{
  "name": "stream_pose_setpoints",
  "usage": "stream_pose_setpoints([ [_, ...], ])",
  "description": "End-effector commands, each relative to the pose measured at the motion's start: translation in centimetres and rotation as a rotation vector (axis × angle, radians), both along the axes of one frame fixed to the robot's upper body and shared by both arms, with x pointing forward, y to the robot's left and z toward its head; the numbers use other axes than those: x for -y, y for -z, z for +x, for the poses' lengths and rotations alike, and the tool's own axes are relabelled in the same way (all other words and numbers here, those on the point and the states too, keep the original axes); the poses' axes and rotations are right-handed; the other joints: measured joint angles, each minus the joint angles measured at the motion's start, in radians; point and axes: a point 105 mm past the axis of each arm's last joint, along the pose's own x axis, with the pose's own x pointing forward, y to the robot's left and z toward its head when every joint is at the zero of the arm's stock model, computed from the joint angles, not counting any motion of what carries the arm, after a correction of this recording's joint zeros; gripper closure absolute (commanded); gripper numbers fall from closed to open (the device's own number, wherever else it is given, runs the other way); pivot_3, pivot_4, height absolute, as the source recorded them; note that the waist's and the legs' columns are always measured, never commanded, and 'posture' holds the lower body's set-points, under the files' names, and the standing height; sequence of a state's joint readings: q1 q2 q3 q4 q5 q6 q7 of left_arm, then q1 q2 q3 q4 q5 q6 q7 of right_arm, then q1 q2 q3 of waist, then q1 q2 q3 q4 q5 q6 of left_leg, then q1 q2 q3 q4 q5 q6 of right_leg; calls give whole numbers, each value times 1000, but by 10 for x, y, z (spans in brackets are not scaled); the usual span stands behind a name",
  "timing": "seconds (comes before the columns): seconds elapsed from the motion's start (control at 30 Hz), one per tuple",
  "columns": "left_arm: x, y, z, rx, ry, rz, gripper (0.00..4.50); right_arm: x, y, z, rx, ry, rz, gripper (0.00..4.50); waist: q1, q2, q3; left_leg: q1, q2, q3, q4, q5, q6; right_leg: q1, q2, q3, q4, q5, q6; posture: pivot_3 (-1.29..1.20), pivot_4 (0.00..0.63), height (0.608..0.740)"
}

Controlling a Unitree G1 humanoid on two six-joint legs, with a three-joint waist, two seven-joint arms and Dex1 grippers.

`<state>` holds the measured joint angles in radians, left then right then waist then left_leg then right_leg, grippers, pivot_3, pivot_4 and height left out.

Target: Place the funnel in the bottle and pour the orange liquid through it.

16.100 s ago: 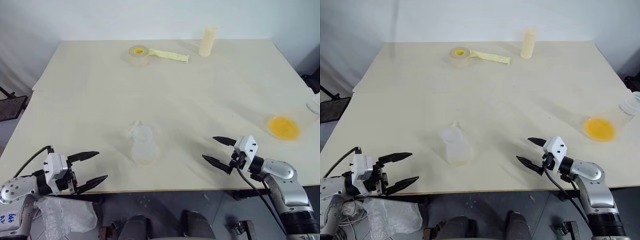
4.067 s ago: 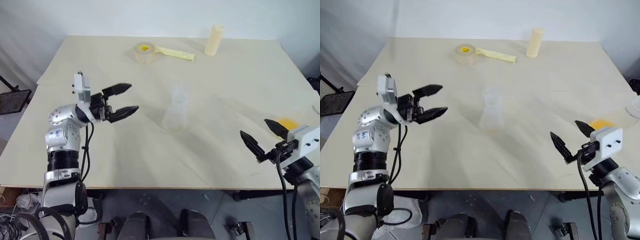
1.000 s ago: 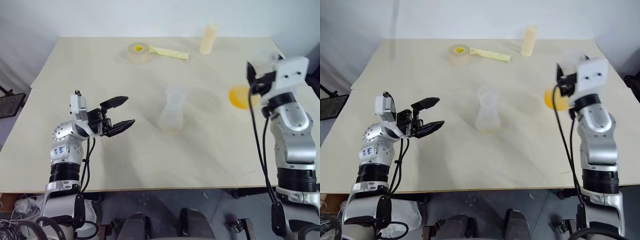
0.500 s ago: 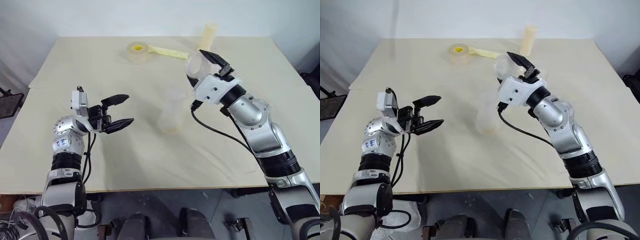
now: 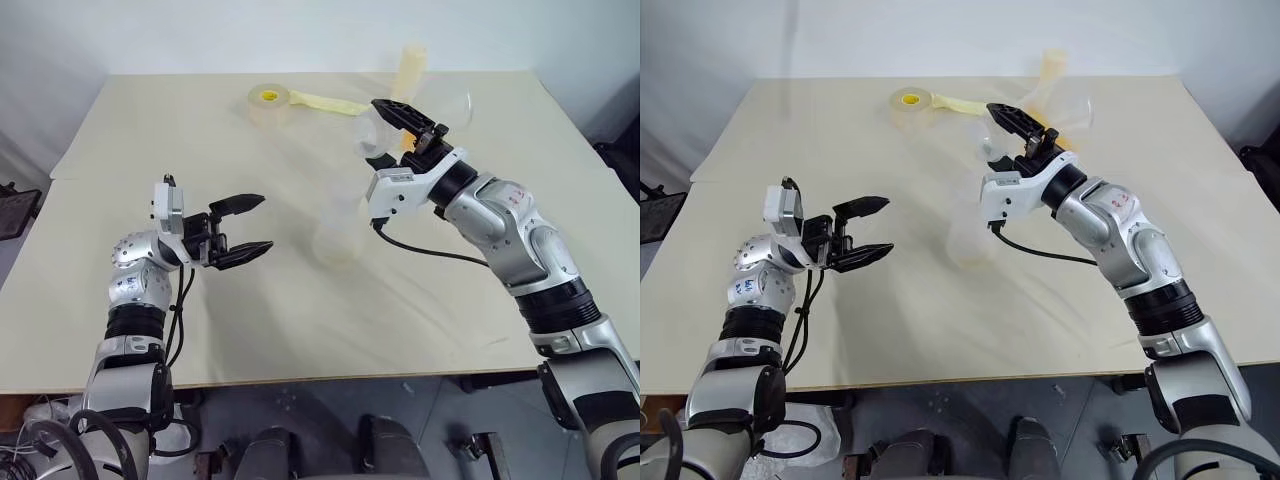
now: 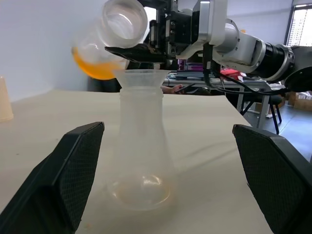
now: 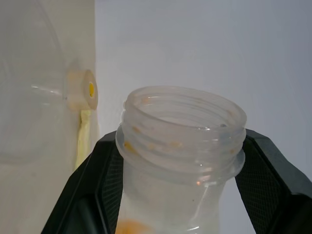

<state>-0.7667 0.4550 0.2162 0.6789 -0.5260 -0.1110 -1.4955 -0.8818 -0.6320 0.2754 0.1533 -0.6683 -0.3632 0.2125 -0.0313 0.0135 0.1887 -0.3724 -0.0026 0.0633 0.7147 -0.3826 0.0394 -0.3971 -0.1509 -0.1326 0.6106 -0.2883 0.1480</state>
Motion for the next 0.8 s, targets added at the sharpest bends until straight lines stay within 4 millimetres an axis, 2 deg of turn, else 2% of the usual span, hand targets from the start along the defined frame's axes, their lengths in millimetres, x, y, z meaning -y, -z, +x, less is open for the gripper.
stream_pose_setpoints([
  [0.03, 0, -8, -1, 32, -18, -18, 0, -2, -18, -7, 123, -14, -69, 1731, 0, 0, 0, 0, 0, 0, 0, 0, 0, 0, 0, 0, 0, 0, 0, 0, 150, 740],
  [0.13, 1, -13, 0, 35, -26, -42, 0, -3, -18, -7, 154, -17, -108, 1731, -1, 0, 0, 0, 0, 0, 0, 0, 0, 0, 0, 0, 0, 0, 0, 0, 150, 740],
  [0.8, 3, -9, -3, 31, -9, -20, 0, 3, -13, -5, 252, -15, -237, 1731, 0, 0, 0, 0, 1, 0, 0, 0, 0, 0, 0, 0, 0, 0, 0, 0, 150, 740],
])
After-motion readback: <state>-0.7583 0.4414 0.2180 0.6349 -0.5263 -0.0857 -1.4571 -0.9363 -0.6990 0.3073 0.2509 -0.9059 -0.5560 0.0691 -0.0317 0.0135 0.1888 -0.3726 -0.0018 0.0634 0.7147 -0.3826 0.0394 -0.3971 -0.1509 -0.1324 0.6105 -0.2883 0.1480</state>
